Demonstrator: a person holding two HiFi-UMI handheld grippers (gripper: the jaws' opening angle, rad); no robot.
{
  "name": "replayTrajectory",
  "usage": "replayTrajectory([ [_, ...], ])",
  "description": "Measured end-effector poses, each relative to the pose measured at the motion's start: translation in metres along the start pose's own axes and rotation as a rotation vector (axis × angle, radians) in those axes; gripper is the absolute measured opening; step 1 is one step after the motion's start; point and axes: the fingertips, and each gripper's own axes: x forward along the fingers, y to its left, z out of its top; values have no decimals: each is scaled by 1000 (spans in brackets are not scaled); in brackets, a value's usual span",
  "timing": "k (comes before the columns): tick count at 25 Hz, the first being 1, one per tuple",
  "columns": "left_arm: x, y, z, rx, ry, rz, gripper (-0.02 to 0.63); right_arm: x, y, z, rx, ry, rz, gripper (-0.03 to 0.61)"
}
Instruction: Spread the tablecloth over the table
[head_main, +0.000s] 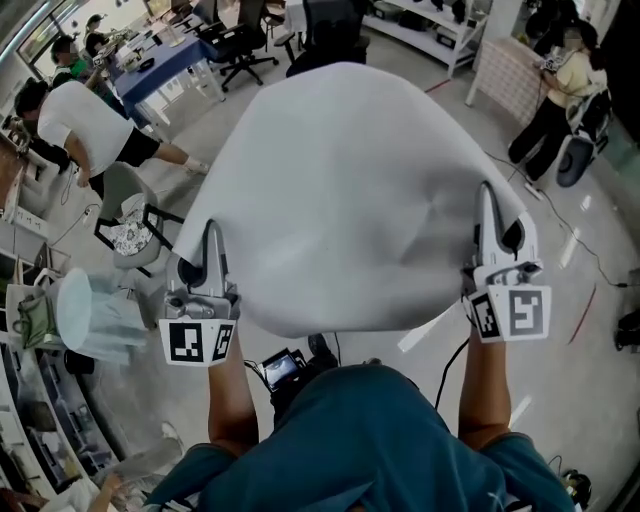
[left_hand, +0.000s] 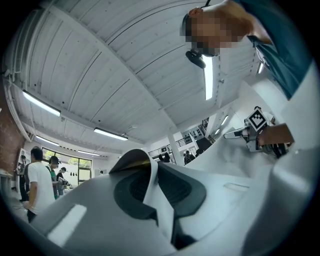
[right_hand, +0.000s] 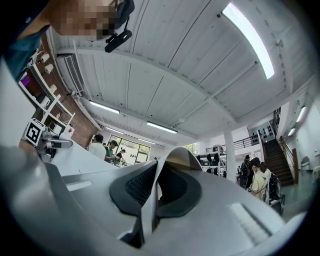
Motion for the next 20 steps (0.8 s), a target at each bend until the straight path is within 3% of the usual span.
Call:
replayTrajectory([
  [11, 69, 82, -30, -40, -15, -61, 3, 87, 25, 4, -26, 17, -71, 12],
  [20, 85, 114, -64, -62, -35, -112, 3, 109, 47, -17, -40, 16, -127, 12],
])
